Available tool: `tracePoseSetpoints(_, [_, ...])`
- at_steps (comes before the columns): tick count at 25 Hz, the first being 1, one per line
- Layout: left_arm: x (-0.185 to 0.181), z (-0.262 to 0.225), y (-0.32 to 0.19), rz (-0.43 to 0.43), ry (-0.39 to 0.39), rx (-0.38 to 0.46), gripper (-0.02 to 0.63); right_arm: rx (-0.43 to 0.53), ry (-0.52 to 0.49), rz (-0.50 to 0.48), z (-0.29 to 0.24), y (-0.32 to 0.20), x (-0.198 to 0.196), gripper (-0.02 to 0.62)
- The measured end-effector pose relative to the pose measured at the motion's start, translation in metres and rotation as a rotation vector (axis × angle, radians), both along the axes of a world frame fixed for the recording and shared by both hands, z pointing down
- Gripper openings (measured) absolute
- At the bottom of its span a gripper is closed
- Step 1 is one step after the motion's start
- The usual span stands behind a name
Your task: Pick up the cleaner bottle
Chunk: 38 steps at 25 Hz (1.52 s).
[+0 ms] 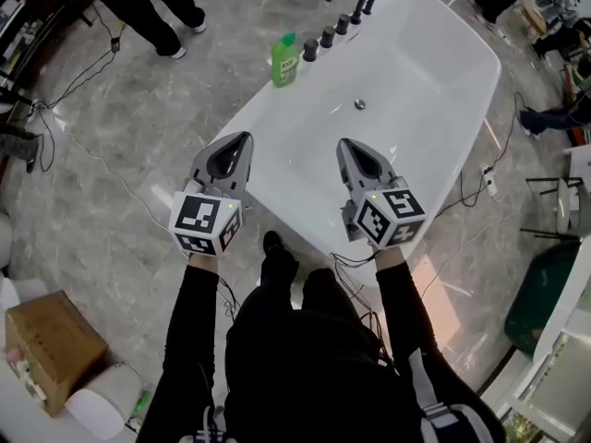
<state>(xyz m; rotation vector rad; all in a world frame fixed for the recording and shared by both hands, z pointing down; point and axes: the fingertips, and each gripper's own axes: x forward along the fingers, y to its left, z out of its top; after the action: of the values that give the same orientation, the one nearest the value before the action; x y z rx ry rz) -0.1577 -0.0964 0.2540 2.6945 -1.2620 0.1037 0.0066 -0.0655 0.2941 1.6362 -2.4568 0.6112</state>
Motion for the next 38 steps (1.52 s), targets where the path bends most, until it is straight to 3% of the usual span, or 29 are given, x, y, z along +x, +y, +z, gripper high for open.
tracePoseSetpoints(4, [0.004,0.007,-0.019,0.031,0.003,-0.014,0.012,-0.003,-0.007,0.030,0.004,-0.012,-0.001,0.001])
tracePoseSetpoints(18, [0.029,0.053,-0.085,0.072,-0.052,-0.083,0.131,-0.070,-0.012,0.021,0.045,-0.051,0.014,0.002])
tracePoseSetpoints(28, [0.051,0.124,-0.150,0.105,-0.125,-0.136,0.169,-0.109,-0.026,0.035,0.097,-0.091,0.031,0.002])
tracePoseSetpoints(38, [0.067,0.189,-0.199,0.125,-0.180,-0.151,0.207,-0.130,-0.022,0.016,0.146,-0.133,0.019,0.000])
